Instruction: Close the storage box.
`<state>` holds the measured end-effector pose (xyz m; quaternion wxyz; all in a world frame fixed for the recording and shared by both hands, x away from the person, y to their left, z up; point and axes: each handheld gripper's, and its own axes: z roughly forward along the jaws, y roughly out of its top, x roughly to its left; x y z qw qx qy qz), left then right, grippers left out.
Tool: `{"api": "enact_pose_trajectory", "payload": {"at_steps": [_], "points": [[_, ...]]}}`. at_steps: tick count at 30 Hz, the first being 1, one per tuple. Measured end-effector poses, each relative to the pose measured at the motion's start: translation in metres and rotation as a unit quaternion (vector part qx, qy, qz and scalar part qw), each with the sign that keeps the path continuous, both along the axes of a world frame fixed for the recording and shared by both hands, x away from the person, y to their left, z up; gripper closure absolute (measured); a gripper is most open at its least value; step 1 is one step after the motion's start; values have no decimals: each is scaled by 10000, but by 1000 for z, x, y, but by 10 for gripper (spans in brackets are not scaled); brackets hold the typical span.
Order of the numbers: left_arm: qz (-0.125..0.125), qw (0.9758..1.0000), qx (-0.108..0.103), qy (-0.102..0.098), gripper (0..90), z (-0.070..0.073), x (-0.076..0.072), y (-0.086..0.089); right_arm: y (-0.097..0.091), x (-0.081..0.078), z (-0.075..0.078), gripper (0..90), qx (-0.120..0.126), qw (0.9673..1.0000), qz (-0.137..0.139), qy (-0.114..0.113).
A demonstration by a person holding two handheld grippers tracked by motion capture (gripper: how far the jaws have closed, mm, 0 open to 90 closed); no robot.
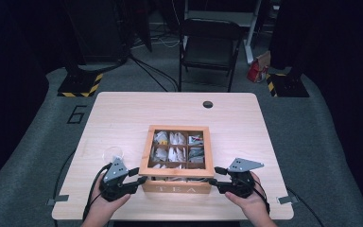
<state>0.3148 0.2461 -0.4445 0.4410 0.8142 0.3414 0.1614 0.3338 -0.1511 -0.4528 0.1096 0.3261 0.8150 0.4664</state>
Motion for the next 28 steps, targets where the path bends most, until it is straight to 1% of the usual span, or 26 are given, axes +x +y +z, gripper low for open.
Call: {"api": "enact_pose_trajectory", "payload": {"at_steps": [3, 8, 9, 10, 13, 14, 15, 16, 17, 19, 21, 22, 23, 25, 26, 27, 28], "points": [[25, 10000, -22, 43, 581, -1, -1, -1, -1, 0, -1, 482, 9, 10000, 16, 28], [21, 10000, 16, 71, 581, -3, -2, 0, -2, -1, -3, 482, 2, 10000, 24, 90], [30, 9999, 16, 130, 579, -5, -3, -1, -2, -2, -5, 480, -23, 9999, 11, 124], [-2, 9998, 47, 180, 579, -6, -4, 0, -3, -2, -6, 479, -46, 9999, 55, 135], [4, 9998, 63, 191, 574, -7, -5, 1, -4, -4, -6, 477, -68, 9998, 100, 145], [-24, 9997, 96, 222, 574, -7, -5, 2, -5, -5, -6, 477, -73, 9998, 102, 180], [-28, 9997, 99, 218, 565, -8, -5, 2, -6, -5, -6, 477, -82, 9997, 162, 189], [-22, 9997, 59, 245, 542, -7, -6, 4, -6, -6, -7, 466, -314, 9991, 189, 204], [-13, 9996, 0, 278, 536, -6, -7, 5, -6, -7, -8, 467, -351, 9989, 201, 225], [13, 9995, -62, 302, 515, -5, -6, 7, -10, -8, -8, 467, -207, 9992, 182, 275], [-3, 9995, -38, 313, 509, -5, -6, 8, -13, -8, -7, 466, -161, 9995, 153, 242], [30, 9995, -68, 318, 504, -5, -7, 9, -16, -8, -6, 455, -61, 9995, 79, 303], [30, 9995, -68, 318, 504, -5, -7, 9, -16, -8, -6, 455, -61, 9995, 79, 303], [33, 9995, -29, 297, 500, -5, -7, 11, -20, -9, -5, 447, 35, 9995, 15, 301], [70, 9994, -64, 321, 498, -5, -7, 12, -21, -9, -4, 444, 86, 9996, -10, 272], [70, 9994, -64, 321, 495, -5, -7, 12, -21, -9, -4, 444, 86, 9996, -10, 272], [103, 9995, -77, 296, 495, -5, -7, 13, -23, -9, -3, 441, 109, 9996, -21, 246]]}}
